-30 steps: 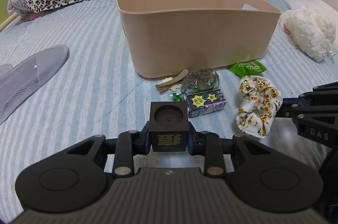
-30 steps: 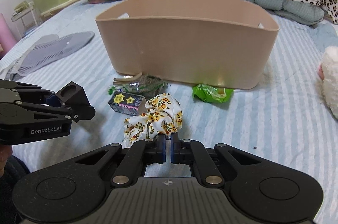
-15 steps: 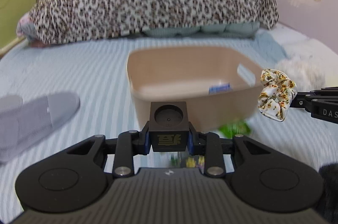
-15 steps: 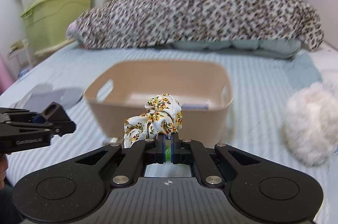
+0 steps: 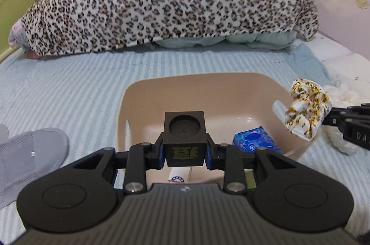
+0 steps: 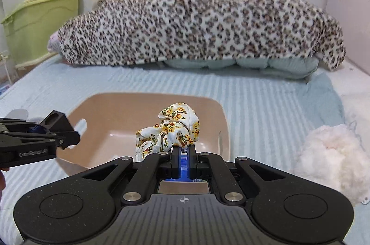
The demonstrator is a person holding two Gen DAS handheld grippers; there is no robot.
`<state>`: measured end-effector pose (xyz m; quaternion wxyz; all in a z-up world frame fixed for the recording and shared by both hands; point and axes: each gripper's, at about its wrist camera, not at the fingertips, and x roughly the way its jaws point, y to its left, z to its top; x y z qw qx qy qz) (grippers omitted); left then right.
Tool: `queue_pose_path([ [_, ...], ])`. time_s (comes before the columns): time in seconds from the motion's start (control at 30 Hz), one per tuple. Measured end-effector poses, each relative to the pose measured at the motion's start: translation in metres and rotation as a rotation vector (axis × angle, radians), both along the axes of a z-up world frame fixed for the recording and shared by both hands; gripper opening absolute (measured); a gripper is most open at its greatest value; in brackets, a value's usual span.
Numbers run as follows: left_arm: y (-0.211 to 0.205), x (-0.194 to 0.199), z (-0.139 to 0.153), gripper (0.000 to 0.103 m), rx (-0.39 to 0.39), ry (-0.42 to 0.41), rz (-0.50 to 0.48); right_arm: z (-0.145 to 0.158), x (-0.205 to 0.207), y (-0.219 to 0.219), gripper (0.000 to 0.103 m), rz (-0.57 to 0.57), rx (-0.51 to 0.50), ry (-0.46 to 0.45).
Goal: Organize objects
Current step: 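Lower both held items into the basket and open both grippers, then withdraw both grippers from the basket toward the remaining items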
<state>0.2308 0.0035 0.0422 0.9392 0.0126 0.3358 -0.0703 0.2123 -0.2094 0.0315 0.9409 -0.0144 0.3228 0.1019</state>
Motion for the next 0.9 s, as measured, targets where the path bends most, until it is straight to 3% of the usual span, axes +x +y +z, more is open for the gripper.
queue_pose_path([
  [0.17,-0.012,0.029,-0.023,0.033,0.008,0.063,0.019,-0.024,0.027,0.01,0.004,-0.012,-0.058,0.054],
  [0.43,-0.022,0.032,-0.042,0.034,0.044,0.098,0.019,-0.043,0.042,0.019,0.01,-0.012,-0.116,0.123],
  [0.47,-0.022,0.03,-0.04,0.034,0.05,0.091,0.022,-0.042,0.04,0.02,0.025,-0.007,-0.123,0.121],
  [0.53,-0.02,0.025,-0.034,0.045,0.055,0.084,0.024,-0.037,0.033,0.02,0.036,-0.002,-0.129,0.103],
  [0.6,-0.017,0.018,-0.027,0.076,0.055,0.074,0.035,-0.029,0.026,0.018,0.057,0.003,-0.12,0.088],
  [0.67,-0.015,0.009,-0.017,0.088,0.069,0.058,0.051,-0.02,0.018,0.016,0.07,0.006,-0.105,0.072],
  [0.77,-0.013,-0.009,-0.007,0.093,0.094,0.038,0.063,-0.006,0.003,0.01,0.083,0.012,-0.079,0.06],
  [0.87,-0.008,-0.023,-0.001,0.093,0.09,0.049,0.071,0.0,-0.011,0.003,0.102,0.014,-0.065,0.057],
  [0.9,-0.005,-0.028,0.0,0.093,0.082,0.056,0.074,0.001,-0.017,0.001,0.103,0.014,-0.062,0.054],
])
